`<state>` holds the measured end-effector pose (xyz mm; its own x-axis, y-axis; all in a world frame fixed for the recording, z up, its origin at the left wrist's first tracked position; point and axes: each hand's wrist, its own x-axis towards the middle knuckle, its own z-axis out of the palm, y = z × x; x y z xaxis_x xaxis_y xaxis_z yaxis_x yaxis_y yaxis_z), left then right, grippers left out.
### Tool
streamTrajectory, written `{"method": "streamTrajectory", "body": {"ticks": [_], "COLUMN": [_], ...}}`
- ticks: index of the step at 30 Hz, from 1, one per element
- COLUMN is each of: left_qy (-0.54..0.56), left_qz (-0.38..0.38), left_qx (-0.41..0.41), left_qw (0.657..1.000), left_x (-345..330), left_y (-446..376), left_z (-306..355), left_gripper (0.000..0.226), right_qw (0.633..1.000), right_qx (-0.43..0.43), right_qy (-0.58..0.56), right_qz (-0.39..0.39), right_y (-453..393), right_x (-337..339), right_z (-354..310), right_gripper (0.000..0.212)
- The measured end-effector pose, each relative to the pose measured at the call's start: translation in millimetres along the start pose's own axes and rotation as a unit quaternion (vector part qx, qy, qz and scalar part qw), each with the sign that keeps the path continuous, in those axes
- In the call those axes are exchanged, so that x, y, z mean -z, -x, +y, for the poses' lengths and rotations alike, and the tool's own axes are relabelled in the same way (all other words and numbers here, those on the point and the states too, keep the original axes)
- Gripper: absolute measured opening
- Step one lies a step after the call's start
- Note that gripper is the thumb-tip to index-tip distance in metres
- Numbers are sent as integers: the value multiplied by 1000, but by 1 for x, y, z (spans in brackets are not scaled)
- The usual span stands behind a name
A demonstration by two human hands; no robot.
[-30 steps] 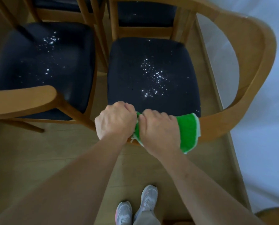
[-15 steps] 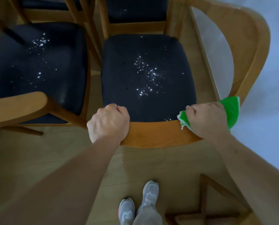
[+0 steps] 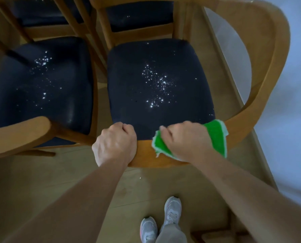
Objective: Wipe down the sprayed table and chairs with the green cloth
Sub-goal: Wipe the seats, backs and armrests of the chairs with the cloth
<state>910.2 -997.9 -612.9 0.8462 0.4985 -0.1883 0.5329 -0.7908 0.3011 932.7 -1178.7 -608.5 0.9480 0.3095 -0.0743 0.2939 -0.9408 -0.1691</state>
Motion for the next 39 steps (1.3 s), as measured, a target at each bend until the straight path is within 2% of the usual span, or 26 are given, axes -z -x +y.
{"method": "streamTrajectory", "body": {"ticks": [3, 6, 8, 11, 15, 17, 19, 22, 26, 29, 33, 39], "left_qy": [4, 2, 1, 0, 1, 8, 3, -4, -6, -11, -17, -28], "left_qz": [-10, -12, -9, -9, -2, -2, -5, -9, -14, -20, -15, -23], "left_qx": [0, 1, 0, -4, 7, 15, 12, 8, 3, 4, 4, 7], "left_qw": [1000, 1000, 1000, 1000, 1000, 1000, 1000, 1000, 1000, 1000, 1000, 999], "left_x": [2, 3, 2, 2, 3, 3, 3, 3, 4, 4, 3, 3], "left_y": [1, 1, 1, 2, 2, 2, 2, 2, 2, 2, 2, 2], "left_z": [1, 2, 3, 3, 3, 3, 2, 1, 1, 1, 2, 2], "left_gripper": [39, 39, 39, 40, 38, 37, 37, 36, 37, 37, 36, 35], "right_qw": [998, 995, 991, 993, 995, 993, 996, 998, 999, 995, 988, 987], "right_qx": [-56, -91, -123, -103, -94, -101, -58, 14, -33, -83, -138, -154], "right_qy": [10, 22, 41, 53, 18, -19, -37, -59, -32, -10, 24, -8], "right_qz": [-5, 39, 25, 17, 30, 53, 65, 34, 19, 60, 69, 49], "right_y": [-2, 1, 1, 8, 11, 12, 17, 22, 12, 7, 8, 20], "right_x": [12, 14, 10, -1, -12, -12, -12, -6, 8, 19, 12, -1], "right_z": [69, 81, 61, 10, -73, -85, -74, -39, 41, 83, 70, 2], "right_gripper": [59, 49, 48, 52, 46, 42, 41, 41, 44, 42, 40, 41]}}
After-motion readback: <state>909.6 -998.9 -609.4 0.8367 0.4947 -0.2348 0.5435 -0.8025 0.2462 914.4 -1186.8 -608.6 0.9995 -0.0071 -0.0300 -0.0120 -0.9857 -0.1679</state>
